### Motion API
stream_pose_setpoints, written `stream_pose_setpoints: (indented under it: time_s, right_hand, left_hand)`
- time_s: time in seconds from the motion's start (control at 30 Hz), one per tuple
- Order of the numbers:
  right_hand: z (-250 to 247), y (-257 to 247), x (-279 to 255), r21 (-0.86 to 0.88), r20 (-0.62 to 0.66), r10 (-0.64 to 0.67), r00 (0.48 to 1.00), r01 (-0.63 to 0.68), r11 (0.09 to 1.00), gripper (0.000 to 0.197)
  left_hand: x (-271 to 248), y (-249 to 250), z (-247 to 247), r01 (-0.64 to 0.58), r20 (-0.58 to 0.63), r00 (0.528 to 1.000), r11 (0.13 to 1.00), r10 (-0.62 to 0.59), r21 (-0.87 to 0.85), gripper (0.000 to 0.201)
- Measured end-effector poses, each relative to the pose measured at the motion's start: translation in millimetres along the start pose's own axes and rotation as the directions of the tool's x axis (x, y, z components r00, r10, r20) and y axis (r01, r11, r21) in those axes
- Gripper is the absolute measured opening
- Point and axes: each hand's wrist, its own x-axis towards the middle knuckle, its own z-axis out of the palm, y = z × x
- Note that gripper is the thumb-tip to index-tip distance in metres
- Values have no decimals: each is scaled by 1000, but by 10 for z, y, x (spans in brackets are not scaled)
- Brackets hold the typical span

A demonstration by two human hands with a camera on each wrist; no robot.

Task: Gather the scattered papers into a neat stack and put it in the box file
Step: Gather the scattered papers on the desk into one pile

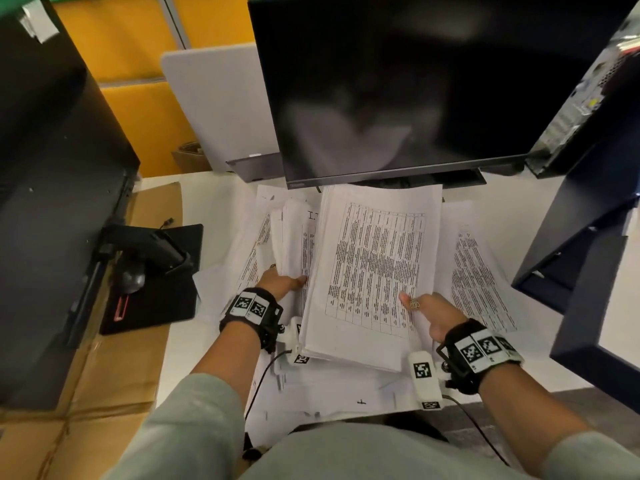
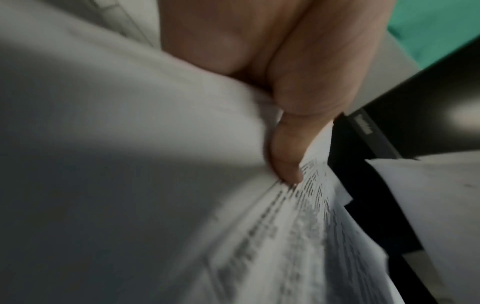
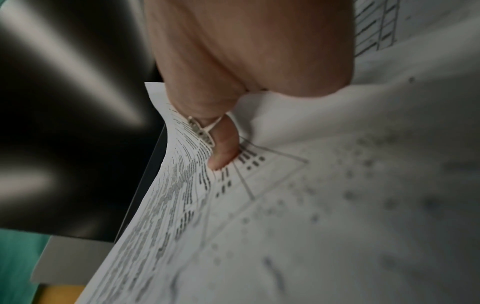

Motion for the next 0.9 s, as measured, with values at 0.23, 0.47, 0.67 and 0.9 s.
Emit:
stream_pose_setpoints:
  time_s: [0.23,0.47,0.67,0.9]
  right_hand:
    - [3,-44,19,61,-118,-140,983,148,987,50]
    - [78,-409,-196,311,-38,-392,919,384,869,51]
    - [209,-775,-437,357,13,-545,838,505,785,37]
    - [282,-1050,-664,392,-261,-688,677,726,565,28]
  left_hand:
    - [-318,74,-353,-153,-79,986,983,145,-105,56]
    - [-803,316,-605,-387,-206,919,866,336,-317,18]
    - [-1006,615,-549,-493,-303,865,791,400,-363,10]
    - [-1083,789,-491,-476,-201,870,658,450,-584,79]
